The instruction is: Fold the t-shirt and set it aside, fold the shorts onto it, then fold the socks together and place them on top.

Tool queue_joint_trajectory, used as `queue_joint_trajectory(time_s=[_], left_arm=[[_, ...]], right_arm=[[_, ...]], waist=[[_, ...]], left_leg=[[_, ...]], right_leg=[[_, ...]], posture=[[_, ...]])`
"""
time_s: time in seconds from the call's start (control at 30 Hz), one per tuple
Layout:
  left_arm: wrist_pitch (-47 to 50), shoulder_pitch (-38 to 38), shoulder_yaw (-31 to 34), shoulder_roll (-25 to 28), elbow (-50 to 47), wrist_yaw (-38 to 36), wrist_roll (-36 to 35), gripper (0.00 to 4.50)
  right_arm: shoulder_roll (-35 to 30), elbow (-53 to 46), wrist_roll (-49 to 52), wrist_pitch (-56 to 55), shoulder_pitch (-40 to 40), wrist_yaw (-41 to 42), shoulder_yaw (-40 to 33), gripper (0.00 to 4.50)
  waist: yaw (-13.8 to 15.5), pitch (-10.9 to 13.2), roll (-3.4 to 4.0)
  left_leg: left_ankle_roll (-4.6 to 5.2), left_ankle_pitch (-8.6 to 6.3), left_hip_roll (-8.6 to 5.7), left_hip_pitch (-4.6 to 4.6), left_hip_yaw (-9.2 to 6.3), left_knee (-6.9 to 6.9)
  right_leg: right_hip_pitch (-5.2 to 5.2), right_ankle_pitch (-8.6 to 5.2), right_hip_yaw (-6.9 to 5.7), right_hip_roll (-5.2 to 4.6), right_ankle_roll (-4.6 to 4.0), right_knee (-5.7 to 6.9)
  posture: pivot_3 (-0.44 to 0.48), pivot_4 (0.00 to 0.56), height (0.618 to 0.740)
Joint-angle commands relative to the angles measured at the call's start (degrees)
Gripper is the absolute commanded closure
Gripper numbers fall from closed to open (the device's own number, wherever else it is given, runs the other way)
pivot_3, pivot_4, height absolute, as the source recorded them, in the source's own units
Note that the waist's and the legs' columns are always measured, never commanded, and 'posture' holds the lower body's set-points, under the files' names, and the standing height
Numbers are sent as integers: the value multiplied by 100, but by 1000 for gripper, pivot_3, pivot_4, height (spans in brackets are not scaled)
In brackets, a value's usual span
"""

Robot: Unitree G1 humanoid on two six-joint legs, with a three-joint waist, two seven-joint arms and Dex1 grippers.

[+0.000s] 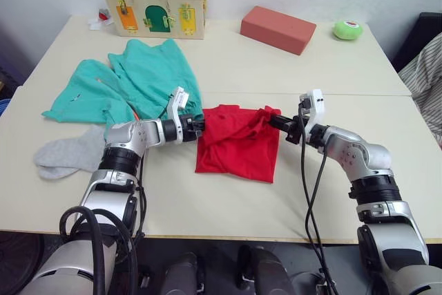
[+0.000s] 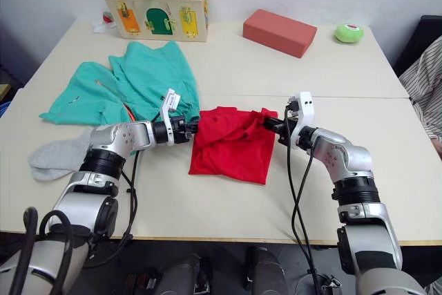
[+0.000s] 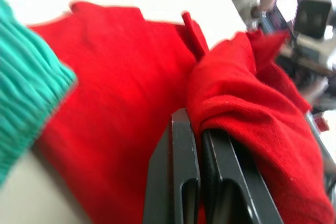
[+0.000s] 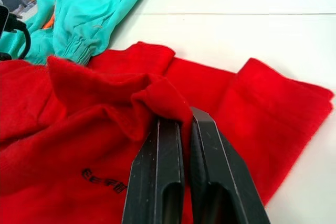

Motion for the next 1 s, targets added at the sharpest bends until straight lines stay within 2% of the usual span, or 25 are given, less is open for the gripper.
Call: queue_joint_trajectory(time_s=[0.03, 0.2, 0.3, 0.43, 0.57, 0.63, 0.73, 0.77, 0.9, 1.0], left_arm=[[-220, -151, 294, 39, 244, 174, 191, 4500], [-468, -240, 345, -70, 380, 229, 368, 4500], [-968, -255, 637, -149, 302, 636, 411, 3799], [-834, -148, 796, -158, -241, 684, 364, 2508], [-1071, -41, 1112, -178, -865, 1031, 330, 1201], [-1631, 235, 981, -26, -1429, 859, 580, 1189], [-2309, 729, 629, 313, -2201, 201, 844, 1189], [-2865, 1051, 368, 558, -2590, -340, 1031, 1189], [-4144, 1945, -160, 1179, -3351, -1609, 1358, 21], [-4683, 2504, -591, 1545, -3584, -2264, 1649, 21]], right_arm=[[42, 113, -80, -107, -198, -357, -568, 4465], [269, 331, -133, 67, -313, -878, -848, 4465], [403, 319, -157, -316, -324, -1261, -1212, 3695], [439, 125, -256, -554, -250, -1509, -1538, 2242], [361, -452, -292, -710, 27, -1304, -1630, 790], [113, -1240, -388, -819, 454, -663, -1293, 65], [-293, -2270, -524, -1020, 1050, 197, -822, 28], [-543, -2654, -713, -1276, 1338, 583, -571, 28], [-1152, -3531, -1281, -2301, 2238, 1712, 127, 0], [-1171, -3848, -1537, -2676, 2701, 1959, 514, 0]], waist=[[-10, 0, 0], [-38, 0, 0], [-35, 0, 0], [-46, 0, 0], [-87, 0, 1], [-106, 0, 1], [-132, 1, 2], [-139, 1, 2], [-111, 1, 2], [-93, 1, 2]], left_leg=[[-1, 0, 0, 0, 0, -1], [-2, 1, 0, 0, 0, -1], [-2, 1, -2, 0, 0, -1], [-2, 2, -2, -2, 0, -3], [-2, 2, 0, -1, 0, -3], [-3, 2, -1, -1, 0, -7], [-6, 0, -1, 1, 5, -16], [-9, -1, 0, 5, 10, -19], [-19, -6, 7, 16, 18, -18], [-20, -6, 5, 24, 18, -13]], right_leg=[[0, 0, 0, 0, 0, 1], [-1, 0, 0, 0, 0, 3], [-1, 0, 1, -4, 0, 3], [-5, 0, 2, -6, 0, 3], [-5, 0, 5, -4, 0, 4], [-5, 0, 5, -4, 0, 3], [-8, 0, 8, 0, 0, -4], [-9, 0, 15, 4, 0, -4], [-5, 0, 21, 19, -1, -6], [1, 0, 30, 14, -1, -11]], posture=[[0, 150, 740], [0, 150, 740], [0, 150, 740], [0, 150, 740], [0, 150, 740], [0, 150, 740], [0, 150, 740], [0, 150, 740], [0, 150, 740], [0, 150, 740]])
